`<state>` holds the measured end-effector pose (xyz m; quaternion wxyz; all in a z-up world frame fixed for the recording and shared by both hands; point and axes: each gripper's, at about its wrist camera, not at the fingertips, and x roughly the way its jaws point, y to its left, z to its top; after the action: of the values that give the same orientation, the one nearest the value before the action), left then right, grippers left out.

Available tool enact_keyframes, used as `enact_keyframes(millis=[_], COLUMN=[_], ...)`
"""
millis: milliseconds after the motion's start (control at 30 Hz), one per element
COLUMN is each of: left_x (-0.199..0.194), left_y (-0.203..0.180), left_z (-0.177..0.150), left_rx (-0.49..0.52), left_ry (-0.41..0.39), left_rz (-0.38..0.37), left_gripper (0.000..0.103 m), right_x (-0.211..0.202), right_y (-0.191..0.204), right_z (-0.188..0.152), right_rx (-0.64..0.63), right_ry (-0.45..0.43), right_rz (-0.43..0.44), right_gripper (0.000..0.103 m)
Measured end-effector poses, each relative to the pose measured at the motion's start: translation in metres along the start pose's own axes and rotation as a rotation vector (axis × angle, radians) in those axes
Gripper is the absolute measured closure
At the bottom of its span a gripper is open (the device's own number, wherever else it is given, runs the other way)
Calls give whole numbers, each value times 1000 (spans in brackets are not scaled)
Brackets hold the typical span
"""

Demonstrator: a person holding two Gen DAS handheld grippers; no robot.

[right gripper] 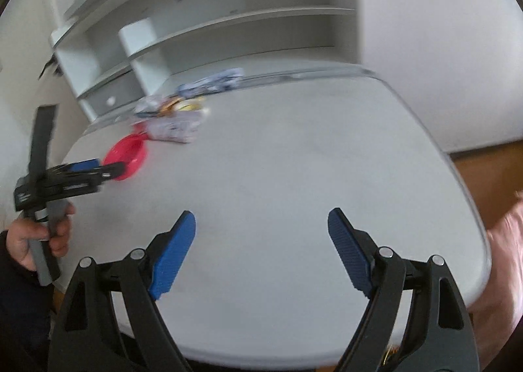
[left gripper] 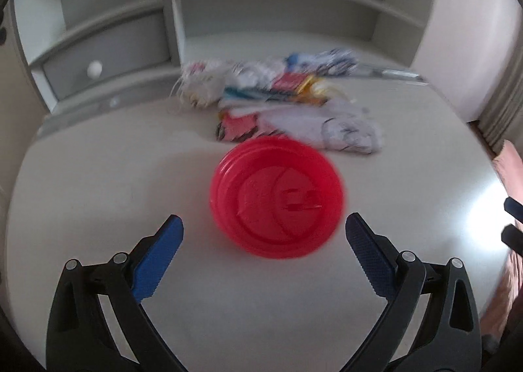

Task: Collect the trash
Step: 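Return to the desk and grasp the red plastic lid with the left gripper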

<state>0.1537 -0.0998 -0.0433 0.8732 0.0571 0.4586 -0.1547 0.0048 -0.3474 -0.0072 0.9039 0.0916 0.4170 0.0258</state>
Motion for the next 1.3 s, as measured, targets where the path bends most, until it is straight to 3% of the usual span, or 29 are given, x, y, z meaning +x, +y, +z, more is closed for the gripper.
enact_keyframes(millis=[67,133,233,267,300,367,533,700,800,933,967,1233,1300], left_x=[6,8,14,13,10,3,-18,-39,-49,-55,-56,-55,-54], left_y=[0,1,4,7,9,14,32,42,53,68,71,91,93], left_z=[3,4,7,6,6,4,-3,-16,-18,-19,-20,-36,-37], left_rx=[-6,19,30,24,18,12,-24,-22,-36,-59,-64,-71,-58], left_ry=[0,-6,-19,-26,-38,-57,-75,-94,-110,-126,-125,-86,-77], left_rz=[-7,32,15,9,7,41,7,2,4,16,16,9,18], left_gripper=[7,7,7,12,31,30,31,33,33,35,41,40,29], right_x=[10,19,42,49,58,71,119,146,146,127,122,134,141], right_y=[14,24,37,41,46,52,72,89,104,140,145,150,157], right_z=[8,15,31,35,40,49,77,97,93,70,66,83,87], right_rx=[-34,-64,-123,-137,-153,-180,-219,-218,-231,-357,-381,-388,-425], right_ry=[14,29,59,70,83,105,181,192,206,250,243,227,227], right_rz=[19,28,34,36,45,62,122,138,205,317,304,200,171], right_gripper=[23,23,23,23,23,23,23,22,22,23,23,23,23])
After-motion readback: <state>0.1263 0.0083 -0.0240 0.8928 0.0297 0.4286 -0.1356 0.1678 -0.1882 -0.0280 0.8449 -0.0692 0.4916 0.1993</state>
